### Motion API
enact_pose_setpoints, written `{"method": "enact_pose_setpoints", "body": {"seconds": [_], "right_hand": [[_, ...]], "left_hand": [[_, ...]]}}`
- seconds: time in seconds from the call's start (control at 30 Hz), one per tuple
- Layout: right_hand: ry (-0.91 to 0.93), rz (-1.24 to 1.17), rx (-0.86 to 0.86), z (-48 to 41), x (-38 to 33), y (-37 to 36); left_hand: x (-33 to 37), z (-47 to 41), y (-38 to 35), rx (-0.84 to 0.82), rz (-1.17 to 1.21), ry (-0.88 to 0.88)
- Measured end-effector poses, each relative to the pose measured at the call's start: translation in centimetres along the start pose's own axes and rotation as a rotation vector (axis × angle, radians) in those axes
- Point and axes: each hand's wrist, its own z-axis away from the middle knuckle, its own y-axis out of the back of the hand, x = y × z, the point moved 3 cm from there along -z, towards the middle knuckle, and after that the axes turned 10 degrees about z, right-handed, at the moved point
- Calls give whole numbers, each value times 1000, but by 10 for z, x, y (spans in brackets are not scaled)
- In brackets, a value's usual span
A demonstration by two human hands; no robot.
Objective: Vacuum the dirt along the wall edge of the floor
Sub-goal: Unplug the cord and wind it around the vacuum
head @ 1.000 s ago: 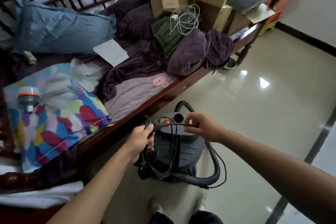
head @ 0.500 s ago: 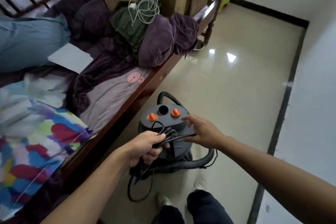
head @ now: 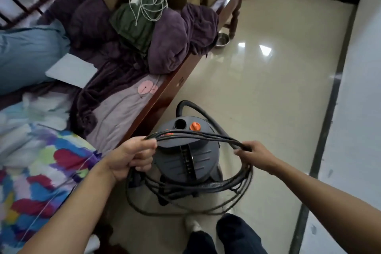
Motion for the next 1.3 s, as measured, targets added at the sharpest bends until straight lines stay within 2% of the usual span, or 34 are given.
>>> {"method": "enact_pose_setpoints", "body": {"seconds": [0.1,0.23,0.33,0.5,0.67,0.8,0.87,0.93,1.0,1.07,1.17,1.23,1.3], "right_hand": [[-80,-121,-82,-11,22,10],[-121,-296,-161,-49,16,-8],[-99,-283,-83,-97,0,-22],[-18,10,122,-202,-10,-47],[-46,159,196,-278,6,-71],[-119,60,213,-305,32,-92],[-141,-4,210,-305,36,-94],[-150,30,198,-291,36,-93],[-119,106,208,-267,34,-95],[-55,164,216,-238,35,-105],[-49,287,261,-202,43,-127],[19,429,376,-187,38,-138],[137,568,457,-184,23,-153]], "left_hand": [[-21,-17,35,344,-199,-100],[-53,-56,78,737,-249,-163],[-69,-94,117,902,-331,-220],[-75,-162,172,1081,-469,-277],[-76,-217,228,1192,-474,-277],[-81,-238,236,1177,-200,-328],[-83,-237,238,1130,-92,-267],[-86,-230,235,1113,-59,-190],[-88,-221,229,1166,-233,-148],[-91,-213,212,1183,-600,-171],[-111,-209,176,1052,-1155,-327],[-128,-211,166,952,-1339,-322],[-138,-214,171,927,-1398,-303]]}}
